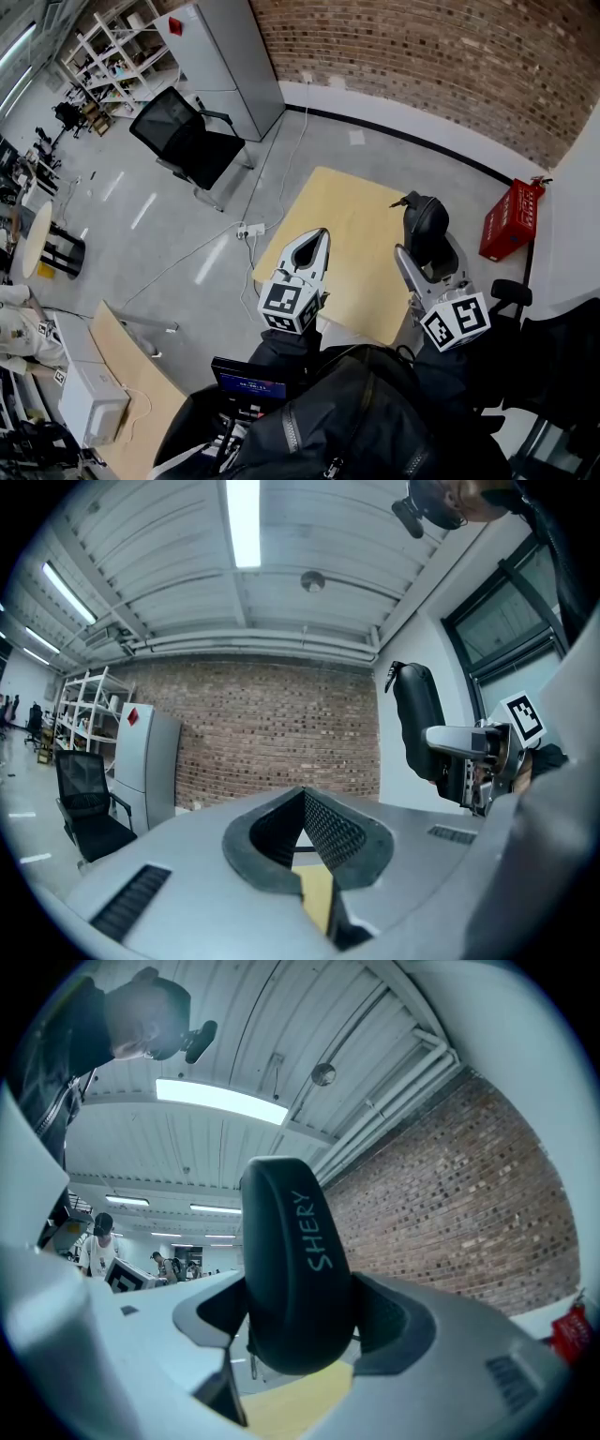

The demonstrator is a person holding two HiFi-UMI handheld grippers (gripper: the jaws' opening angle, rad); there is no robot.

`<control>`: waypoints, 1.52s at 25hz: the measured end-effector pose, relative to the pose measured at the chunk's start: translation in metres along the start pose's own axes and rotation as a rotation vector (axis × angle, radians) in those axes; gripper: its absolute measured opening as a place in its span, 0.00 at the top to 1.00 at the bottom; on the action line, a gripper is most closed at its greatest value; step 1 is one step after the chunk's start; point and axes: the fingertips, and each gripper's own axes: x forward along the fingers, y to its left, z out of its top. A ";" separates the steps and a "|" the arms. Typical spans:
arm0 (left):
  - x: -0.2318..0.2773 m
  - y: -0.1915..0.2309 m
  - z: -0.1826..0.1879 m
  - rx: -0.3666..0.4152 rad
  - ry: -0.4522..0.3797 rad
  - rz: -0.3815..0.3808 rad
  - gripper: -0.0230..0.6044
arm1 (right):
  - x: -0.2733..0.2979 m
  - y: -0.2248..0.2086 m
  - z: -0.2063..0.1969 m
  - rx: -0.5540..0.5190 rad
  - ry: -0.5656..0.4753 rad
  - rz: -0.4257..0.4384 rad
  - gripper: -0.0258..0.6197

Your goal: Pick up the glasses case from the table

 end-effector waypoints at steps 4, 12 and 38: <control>0.000 -0.001 -0.001 -0.001 0.000 0.001 0.97 | -0.001 0.000 -0.001 0.001 -0.002 0.003 0.41; 0.001 0.001 0.001 -0.003 0.002 0.000 0.97 | 0.001 0.000 0.002 0.007 -0.010 0.001 0.41; -0.002 -0.006 0.000 0.014 0.008 -0.006 0.97 | -0.006 0.007 0.005 -0.019 -0.028 0.026 0.42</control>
